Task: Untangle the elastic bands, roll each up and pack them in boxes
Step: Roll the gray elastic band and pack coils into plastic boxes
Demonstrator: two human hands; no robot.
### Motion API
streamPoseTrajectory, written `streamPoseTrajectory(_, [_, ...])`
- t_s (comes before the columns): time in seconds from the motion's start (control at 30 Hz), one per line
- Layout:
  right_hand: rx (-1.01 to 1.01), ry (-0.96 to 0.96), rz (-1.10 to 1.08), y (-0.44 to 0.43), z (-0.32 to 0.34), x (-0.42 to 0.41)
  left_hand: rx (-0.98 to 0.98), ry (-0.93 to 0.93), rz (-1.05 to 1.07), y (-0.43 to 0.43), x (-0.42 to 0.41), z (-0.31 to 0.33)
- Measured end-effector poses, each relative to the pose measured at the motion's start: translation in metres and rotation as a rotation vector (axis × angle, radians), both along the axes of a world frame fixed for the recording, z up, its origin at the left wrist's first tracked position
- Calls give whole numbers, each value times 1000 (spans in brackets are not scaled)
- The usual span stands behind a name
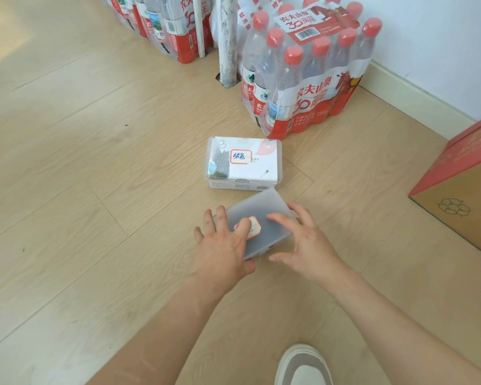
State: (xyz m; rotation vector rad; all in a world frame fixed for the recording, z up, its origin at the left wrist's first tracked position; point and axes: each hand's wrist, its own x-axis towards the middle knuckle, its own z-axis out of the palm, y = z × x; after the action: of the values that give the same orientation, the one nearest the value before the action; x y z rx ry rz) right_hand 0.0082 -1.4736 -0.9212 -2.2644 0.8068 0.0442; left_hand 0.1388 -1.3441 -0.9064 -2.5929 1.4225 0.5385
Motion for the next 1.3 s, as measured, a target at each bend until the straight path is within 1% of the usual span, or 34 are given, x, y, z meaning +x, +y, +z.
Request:
streamPoseTrajectory(0.1, [-124, -2, 17, 5, -5, 6, 3, -11, 2, -3, -3, -5])
streamPoseTrajectory(0.23, [-160, -92, -5, 9, -9, 8, -19, -15, -22, -4, 2, -4])
streamPoseTrajectory(0.33, [-180, -86, 11, 15, -2, 3, -74, 44, -47, 5, 14, 3])
streamPoseTrajectory(0.4, [-191, -86, 57, 22, 6, 0, -123, 164, -31, 16, 21, 11])
streamPoseTrajectory(0.47, [-205, -85, 150, 29, 15, -2, -109, 300, -15, 29, 27, 20])
streamPoseTrajectory(0.5, [-201, -45, 208, 33, 20, -1, -78, 370, -1, 35, 29, 23])
streamPoseTrajectory(0.6, [-262, 202, 397, 42, 34, 7, 37, 627, 108, 47, 39, 28])
streamPoseTrajectory(0.67, [-306, 270, 486, 44, 41, 16, 57, 788, 176, 51, 45, 25])
streamPoseTrajectory(0.73, [-300, 278, 519, 42, 41, 26, 54, 877, 225, 55, 51, 22])
streamPoseTrajectory(0.8, [-289, 300, 532, 40, 38, 35, 30, 915, 257, 58, 54, 22])
streamPoseTrajectory(0.83, [-277, 319, 527, 38, 37, 39, -3, 903, 261, 58, 53, 24])
streamPoseTrajectory(0.87, [-257, 336, 511, 37, 36, 42, -43, 843, 247, 58, 50, 25])
streamPoseTrajectory(0.97, [-207, 344, 465, 36, 33, 46, -166, 533, 177, 65, 30, 22])
streamPoseTrajectory(1.0, [-203, 346, 454, 37, 33, 46, -225, 456, 165, 71, 21, 18])
streamPoseTrajectory(1.07, [-200, 343, 426, 37, 33, 47, -327, 366, 102, 84, 5, 10])
streamPoseTrajectory(1.1, [-193, 345, 412, 37, 34, 49, -311, 344, 65, 90, 1, 8])
streamPoseTrajectory(1.2, [-161, 365, 384, 37, 36, 52, -157, 236, -23, 98, -6, 5])
streamPoseTrajectory(1.3, [-140, 394, 385, 35, 37, 54, -220, 47, -125, 98, -9, 4])
